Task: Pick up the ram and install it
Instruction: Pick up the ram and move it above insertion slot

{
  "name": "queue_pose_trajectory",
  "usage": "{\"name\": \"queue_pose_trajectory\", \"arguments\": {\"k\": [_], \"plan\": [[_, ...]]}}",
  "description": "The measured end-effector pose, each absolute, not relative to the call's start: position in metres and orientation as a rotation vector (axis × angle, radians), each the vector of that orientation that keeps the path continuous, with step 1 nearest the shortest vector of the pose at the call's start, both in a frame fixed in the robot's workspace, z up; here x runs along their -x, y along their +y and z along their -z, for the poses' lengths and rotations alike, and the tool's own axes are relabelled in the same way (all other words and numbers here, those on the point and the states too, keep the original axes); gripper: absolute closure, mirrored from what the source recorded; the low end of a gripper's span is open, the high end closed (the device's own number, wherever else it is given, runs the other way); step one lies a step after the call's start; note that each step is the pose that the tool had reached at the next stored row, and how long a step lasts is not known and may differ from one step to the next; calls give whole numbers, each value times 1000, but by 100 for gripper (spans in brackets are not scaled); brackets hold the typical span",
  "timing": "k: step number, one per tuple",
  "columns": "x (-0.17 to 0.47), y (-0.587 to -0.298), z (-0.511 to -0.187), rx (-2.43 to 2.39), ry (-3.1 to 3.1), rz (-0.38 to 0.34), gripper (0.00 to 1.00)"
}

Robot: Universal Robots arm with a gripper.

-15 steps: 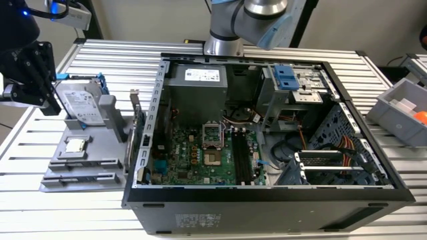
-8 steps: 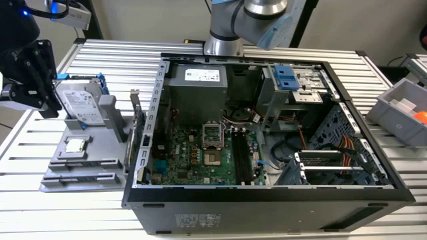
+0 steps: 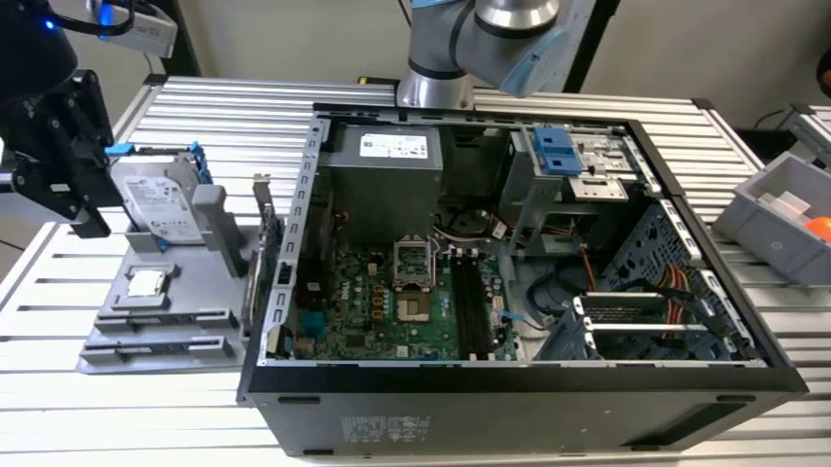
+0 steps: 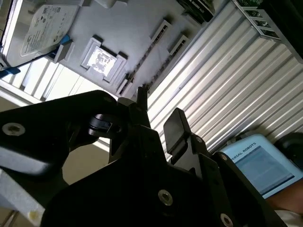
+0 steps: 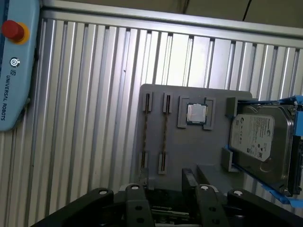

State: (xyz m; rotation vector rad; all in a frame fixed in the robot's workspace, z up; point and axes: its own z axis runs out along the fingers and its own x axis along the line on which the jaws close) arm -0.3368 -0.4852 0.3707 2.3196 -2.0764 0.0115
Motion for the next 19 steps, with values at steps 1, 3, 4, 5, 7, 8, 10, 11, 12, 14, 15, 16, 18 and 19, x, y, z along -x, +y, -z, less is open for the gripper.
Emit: {"name": "queue_pose_trajectory", "arguments": {"k": [1, 3, 4, 5, 7, 8, 10, 11, 12, 14, 15, 16, 18, 19], "plan": [[337, -485, -370, -2315, -2081, -12, 100], [337, -485, -369, -2281, -2118, -11, 100], [337, -485, -369, -2263, -2138, -10, 100], [337, -485, -368, -2252, -2149, -10, 100], [337, -485, -365, -2251, -2150, -10, 100], [337, -485, -364, -2251, -2150, -10, 100], [337, -486, -361, -2251, -2150, -11, 100], [337, -486, -360, -2250, -2150, -11, 100], [337, -486, -358, -2250, -2150, -11, 100], [337, -486, -356, -2249, -2149, -13, 100], [337, -486, -355, -2249, -2149, -14, 100], [337, -486, -354, -2249, -2148, -14, 100], [337, -486, -353, -2248, -2148, -15, 100], [337, -486, -353, -2248, -2148, -15, 100]]}}
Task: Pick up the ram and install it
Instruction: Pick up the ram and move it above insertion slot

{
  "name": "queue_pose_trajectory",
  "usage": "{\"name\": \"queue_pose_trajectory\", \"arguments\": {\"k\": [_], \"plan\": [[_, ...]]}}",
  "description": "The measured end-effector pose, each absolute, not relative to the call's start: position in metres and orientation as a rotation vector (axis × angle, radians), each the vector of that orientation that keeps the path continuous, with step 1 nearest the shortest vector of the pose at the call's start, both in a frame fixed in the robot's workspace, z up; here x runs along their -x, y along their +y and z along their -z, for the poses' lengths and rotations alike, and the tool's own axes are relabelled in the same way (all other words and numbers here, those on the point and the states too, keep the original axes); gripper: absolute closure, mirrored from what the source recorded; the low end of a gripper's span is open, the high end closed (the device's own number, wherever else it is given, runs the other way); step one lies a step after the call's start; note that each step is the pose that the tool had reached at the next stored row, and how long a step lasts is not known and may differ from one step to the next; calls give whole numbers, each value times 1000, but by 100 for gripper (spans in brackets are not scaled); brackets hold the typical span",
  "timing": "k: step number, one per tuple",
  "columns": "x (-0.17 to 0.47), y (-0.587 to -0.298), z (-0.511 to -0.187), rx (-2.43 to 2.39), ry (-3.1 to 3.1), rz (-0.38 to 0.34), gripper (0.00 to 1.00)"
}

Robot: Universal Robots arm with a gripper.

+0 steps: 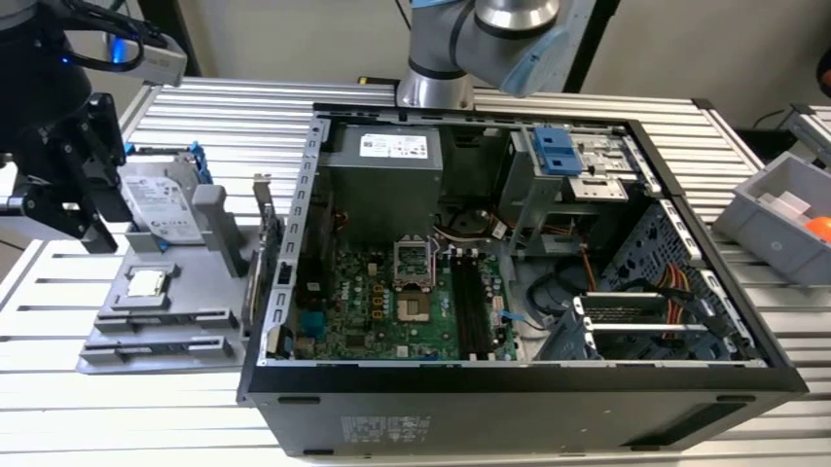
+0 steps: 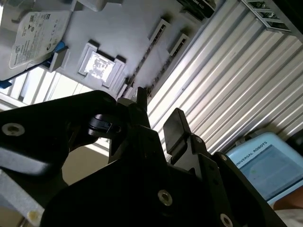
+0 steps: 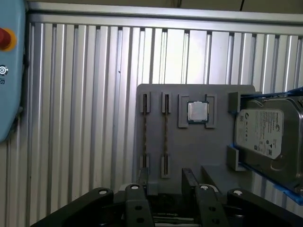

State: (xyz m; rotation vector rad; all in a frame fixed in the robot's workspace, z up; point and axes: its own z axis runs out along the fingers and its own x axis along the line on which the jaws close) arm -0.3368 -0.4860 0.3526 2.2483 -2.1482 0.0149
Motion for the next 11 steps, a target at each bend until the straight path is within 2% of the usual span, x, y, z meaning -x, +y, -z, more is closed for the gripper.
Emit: {"name": "queue_pose_trajectory", "arguments": {"k": [11], "plan": [[337, -486, -345, -2246, -2146, -20, 100]]}}
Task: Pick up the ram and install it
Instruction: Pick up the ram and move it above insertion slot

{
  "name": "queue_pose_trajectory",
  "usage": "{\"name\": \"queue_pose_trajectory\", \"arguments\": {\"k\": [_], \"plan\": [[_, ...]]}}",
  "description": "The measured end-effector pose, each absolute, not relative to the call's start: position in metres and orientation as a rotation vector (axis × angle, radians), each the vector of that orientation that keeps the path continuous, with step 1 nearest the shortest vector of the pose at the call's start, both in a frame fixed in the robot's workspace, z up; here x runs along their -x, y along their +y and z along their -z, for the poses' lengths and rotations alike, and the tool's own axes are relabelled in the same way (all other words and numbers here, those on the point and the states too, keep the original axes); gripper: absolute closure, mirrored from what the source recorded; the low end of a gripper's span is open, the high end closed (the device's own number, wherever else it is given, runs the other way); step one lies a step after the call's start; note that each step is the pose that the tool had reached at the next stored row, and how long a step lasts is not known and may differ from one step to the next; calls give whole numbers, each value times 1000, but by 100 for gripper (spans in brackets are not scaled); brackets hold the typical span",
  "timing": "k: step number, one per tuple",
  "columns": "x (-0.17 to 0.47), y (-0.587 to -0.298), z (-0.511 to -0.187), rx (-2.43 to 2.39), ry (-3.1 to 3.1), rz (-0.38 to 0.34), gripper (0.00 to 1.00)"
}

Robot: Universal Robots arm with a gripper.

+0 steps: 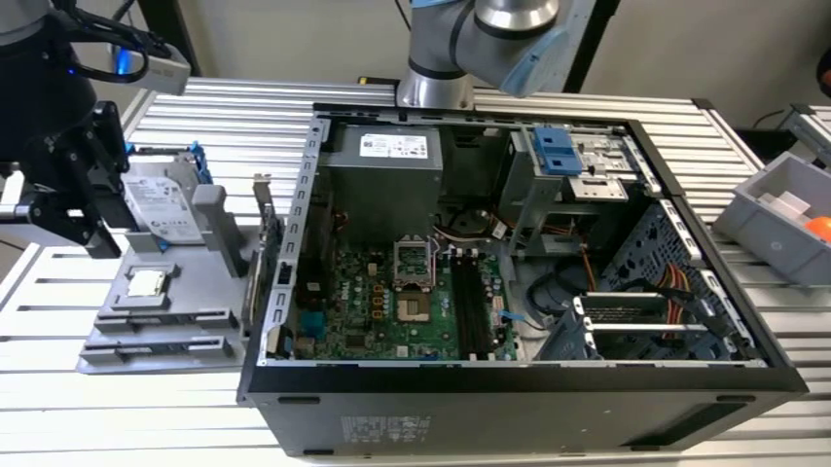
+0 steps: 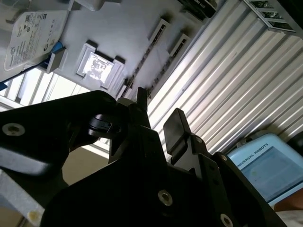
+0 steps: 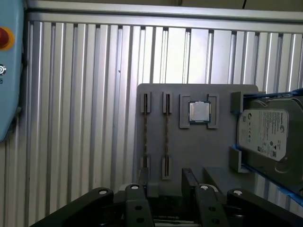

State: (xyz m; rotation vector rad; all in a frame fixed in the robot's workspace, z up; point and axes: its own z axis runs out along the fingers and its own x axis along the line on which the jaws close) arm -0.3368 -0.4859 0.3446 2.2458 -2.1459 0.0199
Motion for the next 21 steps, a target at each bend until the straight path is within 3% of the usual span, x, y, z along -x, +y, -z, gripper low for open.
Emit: {"name": "queue_pose_trajectory", "arguments": {"k": [21], "plan": [[337, -486, -327, -2234, -2135, -40, 100]]}}
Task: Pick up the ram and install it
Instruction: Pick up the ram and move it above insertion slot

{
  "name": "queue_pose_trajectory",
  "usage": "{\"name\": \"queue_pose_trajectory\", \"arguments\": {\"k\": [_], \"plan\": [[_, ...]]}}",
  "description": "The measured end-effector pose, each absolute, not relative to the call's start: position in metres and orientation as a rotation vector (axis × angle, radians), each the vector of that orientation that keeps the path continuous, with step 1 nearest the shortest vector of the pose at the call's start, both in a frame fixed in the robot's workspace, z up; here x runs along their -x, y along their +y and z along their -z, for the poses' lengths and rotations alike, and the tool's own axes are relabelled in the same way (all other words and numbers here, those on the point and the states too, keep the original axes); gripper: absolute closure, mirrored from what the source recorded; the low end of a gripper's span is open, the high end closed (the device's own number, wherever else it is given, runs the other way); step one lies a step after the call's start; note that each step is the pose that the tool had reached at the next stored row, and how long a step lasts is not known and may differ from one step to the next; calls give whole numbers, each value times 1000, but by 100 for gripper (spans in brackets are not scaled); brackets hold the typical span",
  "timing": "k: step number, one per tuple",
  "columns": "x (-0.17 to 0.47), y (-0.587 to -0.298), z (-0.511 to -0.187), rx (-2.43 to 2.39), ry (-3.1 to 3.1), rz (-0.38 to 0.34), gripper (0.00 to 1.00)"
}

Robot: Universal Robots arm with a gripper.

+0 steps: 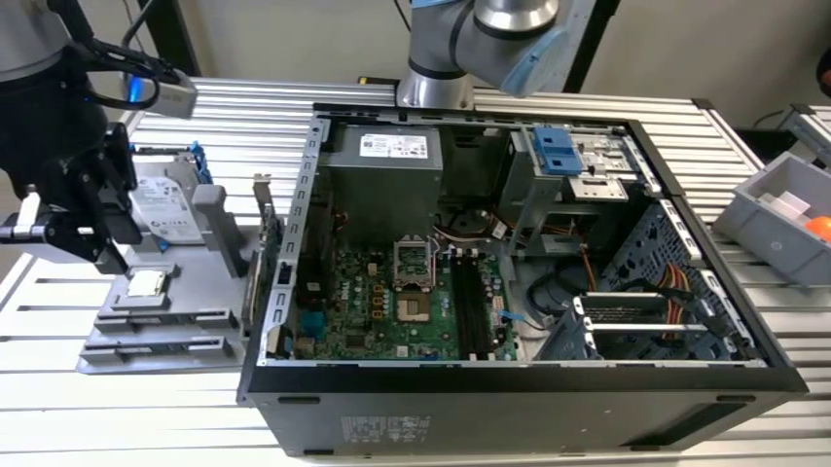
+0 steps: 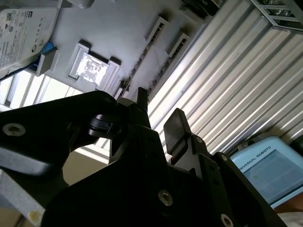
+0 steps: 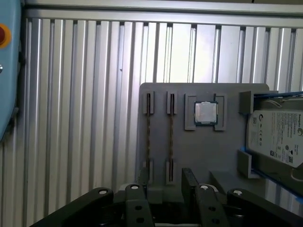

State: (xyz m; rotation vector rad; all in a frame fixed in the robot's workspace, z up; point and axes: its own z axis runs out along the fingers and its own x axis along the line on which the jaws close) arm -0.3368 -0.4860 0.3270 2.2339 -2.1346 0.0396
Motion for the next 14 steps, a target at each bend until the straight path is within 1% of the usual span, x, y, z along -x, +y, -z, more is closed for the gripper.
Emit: {"name": "queue_pose_trajectory", "arguments": {"k": [14], "plan": [[337, -486, -317, -2219, -2121, -56, 100]]}}
